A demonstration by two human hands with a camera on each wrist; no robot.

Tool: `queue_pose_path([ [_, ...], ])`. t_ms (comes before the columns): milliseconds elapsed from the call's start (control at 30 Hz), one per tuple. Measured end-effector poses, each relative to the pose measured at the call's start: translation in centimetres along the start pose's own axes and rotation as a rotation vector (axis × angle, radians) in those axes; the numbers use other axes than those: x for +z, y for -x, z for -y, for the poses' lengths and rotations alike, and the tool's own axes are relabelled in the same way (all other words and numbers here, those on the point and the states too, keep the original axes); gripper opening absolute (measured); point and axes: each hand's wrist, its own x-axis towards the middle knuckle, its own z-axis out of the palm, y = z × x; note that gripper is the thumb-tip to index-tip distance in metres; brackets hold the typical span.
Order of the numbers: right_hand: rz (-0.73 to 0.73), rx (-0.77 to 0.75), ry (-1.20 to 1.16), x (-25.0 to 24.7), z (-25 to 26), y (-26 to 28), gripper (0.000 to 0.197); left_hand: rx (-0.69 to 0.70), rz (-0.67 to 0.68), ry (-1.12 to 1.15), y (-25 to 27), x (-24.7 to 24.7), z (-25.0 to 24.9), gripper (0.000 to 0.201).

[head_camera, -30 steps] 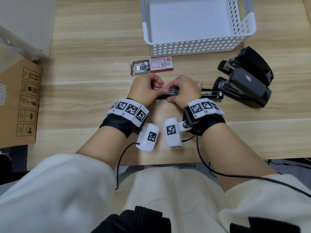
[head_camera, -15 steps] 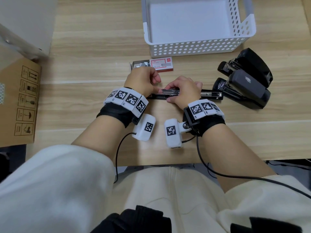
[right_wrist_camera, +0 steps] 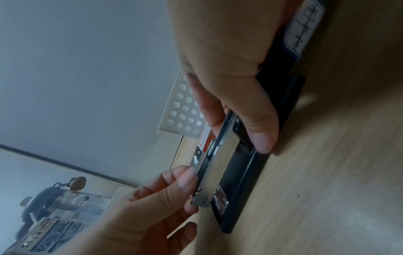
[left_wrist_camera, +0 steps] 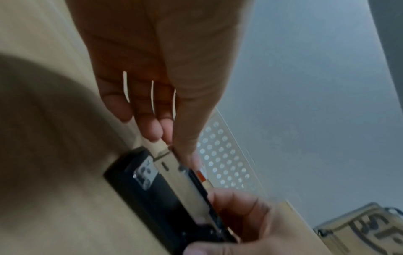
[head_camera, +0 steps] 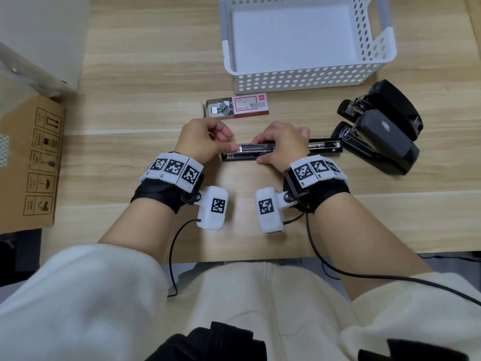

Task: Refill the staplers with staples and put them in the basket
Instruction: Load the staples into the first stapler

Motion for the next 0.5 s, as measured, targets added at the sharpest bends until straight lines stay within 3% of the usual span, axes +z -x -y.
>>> queue_pose_path([
  [100,-0.002,0.012,0.000,0.1,-0.1,-0.1,0.037,-0.010,-0.153,0.076,-0.6,-0.8,-0.1,0.018],
  [233,-0.018,0.017,-0.027,0.2,-0.2,-0.2,0.036,-0.044,-0.379,-0.178,-2.4,-1.7,-0.7,0.008],
  [500,-0.025,0.005,-0.018,0.5,-0.5,-0.3,0.036,-0.069,-0.279,-0.391,-4.6,-1.3,-1.2,0.023],
])
